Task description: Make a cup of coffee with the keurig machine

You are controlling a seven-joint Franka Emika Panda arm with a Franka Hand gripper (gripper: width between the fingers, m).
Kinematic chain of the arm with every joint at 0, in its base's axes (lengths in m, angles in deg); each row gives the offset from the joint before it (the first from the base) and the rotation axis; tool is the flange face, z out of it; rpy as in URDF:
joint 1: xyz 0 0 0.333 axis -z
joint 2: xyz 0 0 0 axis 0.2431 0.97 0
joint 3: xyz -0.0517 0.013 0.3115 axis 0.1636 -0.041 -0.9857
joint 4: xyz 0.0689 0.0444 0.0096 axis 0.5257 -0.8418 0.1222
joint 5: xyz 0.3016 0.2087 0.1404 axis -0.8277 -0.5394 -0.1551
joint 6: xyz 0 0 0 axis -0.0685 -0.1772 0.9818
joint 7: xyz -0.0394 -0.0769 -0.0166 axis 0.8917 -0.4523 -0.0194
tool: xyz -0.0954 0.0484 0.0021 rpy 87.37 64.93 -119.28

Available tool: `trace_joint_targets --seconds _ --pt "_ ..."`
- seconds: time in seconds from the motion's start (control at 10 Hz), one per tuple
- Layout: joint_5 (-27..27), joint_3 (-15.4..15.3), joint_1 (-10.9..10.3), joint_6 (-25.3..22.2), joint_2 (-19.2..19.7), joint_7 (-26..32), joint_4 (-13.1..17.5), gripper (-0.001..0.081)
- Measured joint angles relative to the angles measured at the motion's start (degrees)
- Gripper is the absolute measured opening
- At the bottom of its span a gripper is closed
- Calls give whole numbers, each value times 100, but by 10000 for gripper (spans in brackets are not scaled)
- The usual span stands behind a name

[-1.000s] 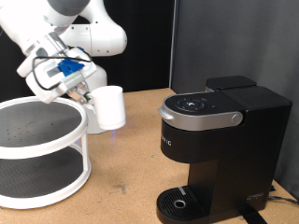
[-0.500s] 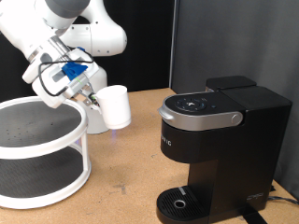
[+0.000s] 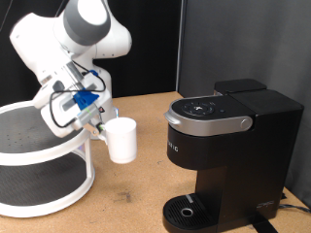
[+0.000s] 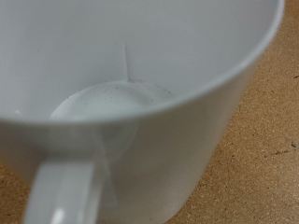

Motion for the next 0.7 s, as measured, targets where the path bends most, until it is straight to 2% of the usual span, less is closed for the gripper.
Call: trace_joint_targets --seconds 0.3,0.7 --pt "-790 -13 -343 335 594 529 121 71" --pt "-1303 -169 -548 596 1112 804 241 71"
